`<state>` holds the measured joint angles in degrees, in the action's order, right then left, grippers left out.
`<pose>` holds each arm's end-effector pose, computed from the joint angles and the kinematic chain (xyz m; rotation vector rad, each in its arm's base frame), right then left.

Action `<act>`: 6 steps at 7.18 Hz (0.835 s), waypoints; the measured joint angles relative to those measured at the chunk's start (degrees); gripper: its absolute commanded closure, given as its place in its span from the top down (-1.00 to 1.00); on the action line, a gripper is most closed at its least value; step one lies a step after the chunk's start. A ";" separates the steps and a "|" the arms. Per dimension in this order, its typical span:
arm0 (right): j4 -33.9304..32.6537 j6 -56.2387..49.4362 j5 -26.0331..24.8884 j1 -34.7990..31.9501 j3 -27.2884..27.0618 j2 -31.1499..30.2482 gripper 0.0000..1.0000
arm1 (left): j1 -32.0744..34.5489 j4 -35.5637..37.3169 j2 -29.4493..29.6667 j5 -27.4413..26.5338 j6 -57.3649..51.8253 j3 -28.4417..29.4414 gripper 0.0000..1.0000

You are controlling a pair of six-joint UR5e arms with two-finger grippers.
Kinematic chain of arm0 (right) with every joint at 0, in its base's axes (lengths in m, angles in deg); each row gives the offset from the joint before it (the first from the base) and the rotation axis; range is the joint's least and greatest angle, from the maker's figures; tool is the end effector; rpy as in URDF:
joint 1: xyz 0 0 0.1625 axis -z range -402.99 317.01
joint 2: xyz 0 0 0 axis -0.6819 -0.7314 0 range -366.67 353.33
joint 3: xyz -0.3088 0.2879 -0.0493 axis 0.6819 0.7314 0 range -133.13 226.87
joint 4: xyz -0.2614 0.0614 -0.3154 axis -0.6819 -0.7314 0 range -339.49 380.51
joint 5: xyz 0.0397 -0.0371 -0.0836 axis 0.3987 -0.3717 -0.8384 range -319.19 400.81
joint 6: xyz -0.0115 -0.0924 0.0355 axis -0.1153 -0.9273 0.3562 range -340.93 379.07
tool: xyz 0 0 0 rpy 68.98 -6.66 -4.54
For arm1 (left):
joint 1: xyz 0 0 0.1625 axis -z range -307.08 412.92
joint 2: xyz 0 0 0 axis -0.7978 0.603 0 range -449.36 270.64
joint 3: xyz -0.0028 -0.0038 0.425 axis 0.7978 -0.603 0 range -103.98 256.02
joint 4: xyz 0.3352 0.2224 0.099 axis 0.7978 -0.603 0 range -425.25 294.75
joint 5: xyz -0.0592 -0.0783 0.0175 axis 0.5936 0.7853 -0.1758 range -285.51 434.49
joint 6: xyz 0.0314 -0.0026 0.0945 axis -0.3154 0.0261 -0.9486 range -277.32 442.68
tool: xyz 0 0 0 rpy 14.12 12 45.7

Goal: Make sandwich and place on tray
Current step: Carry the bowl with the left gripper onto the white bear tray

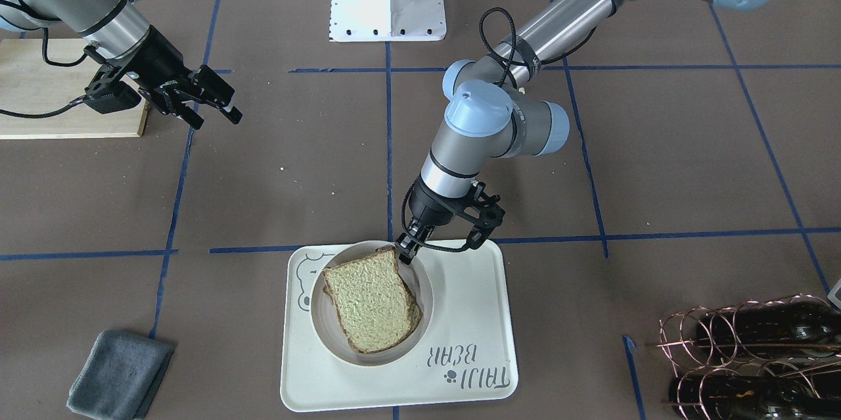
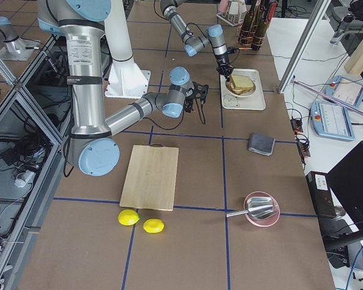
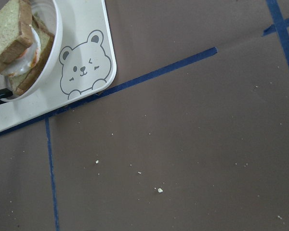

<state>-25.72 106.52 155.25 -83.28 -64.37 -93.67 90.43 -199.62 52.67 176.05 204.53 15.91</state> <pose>-0.3228 -0.3944 0.3675 0.0776 -1.2268 0.3211 0.5875 -0.5940 0.2236 -0.1265 1.2157 -0.9478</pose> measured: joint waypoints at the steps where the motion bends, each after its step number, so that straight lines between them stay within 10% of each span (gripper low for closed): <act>1: 0.00 0.00 0.00 0.02 -0.02 0.01 1.00 | 0.18 -1.13 0.11 -0.03 0.03 1.41 -1.00; 2: 0.00 0.00 0.00 0.03 -0.03 0.05 1.00 | 0.30 -2.29 0.14 -0.04 0.05 2.62 -0.97; 4: 0.00 0.00 0.00 0.03 -0.03 0.08 1.00 | 0.33 -3.65 0.15 -0.04 -0.03 3.84 -0.27; 6: 0.00 0.00 0.00 0.03 -0.03 0.05 1.00 | 0.29 -3.84 0.07 -0.04 -0.65 3.91 -0.25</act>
<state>-25.72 106.52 155.25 -83.25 -64.40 -93.62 90.72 -203.46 52.74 176.01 203.88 19.82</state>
